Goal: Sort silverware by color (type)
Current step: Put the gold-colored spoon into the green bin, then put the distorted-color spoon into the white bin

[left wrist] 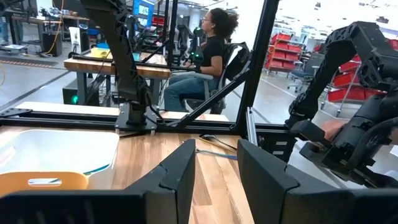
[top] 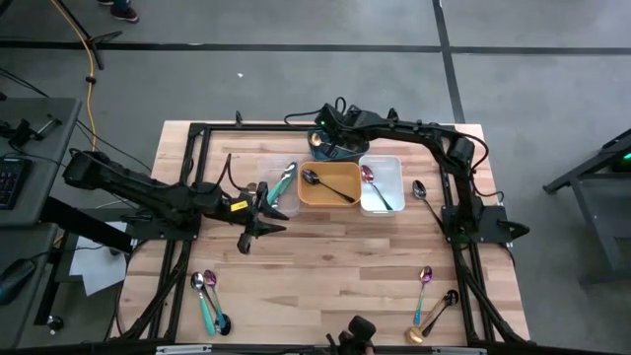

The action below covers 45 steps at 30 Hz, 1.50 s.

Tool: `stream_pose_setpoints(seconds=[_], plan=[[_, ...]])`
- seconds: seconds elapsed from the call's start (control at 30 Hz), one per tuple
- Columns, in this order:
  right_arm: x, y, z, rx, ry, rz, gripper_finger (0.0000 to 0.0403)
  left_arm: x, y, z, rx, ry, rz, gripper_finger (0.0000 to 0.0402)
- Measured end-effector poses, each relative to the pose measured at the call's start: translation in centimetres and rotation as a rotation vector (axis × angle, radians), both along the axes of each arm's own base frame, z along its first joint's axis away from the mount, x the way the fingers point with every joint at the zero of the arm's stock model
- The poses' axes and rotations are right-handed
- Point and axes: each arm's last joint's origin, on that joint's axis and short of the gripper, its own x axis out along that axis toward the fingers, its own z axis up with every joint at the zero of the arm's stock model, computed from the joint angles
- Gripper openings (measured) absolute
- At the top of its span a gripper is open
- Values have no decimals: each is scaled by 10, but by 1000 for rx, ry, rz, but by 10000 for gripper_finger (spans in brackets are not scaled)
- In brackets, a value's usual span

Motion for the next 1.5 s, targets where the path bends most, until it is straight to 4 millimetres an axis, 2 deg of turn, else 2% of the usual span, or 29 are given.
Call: stream_pose_setpoints(seconds=[0.27, 0.63, 0.8, 1.03, 1.2, 1.3, 1.4, 1.5], plan=[[1, 1, 0, 34, -20, 22, 51, 0, 0, 0, 0, 0, 0, 113], [2, 4, 1, 26, -7, 53, 162, 0, 0, -1, 2, 9, 0, 113], [1, 7, 8, 13, -1, 85, 189, 0, 0, -1, 2, 9, 0, 113], [-10, 19, 30, 31, 26, 131, 195, 0, 0, -3, 7, 34, 1, 113], [-29, 43, 51, 95, 43, 171, 195, 0, 0, -5, 11, 50, 1, 113], [-44, 66, 54, 103, 20, 194, 195, 0, 0, -6, 12, 59, 0, 113], [-64, 95, 53, 92, -90, 214, 195, 0, 0, -7, 0, 71, -1, 113], [-85, 133, 46, 113, -277, 267, 195, 0, 0, -7, -3, 73, 3, 113]])
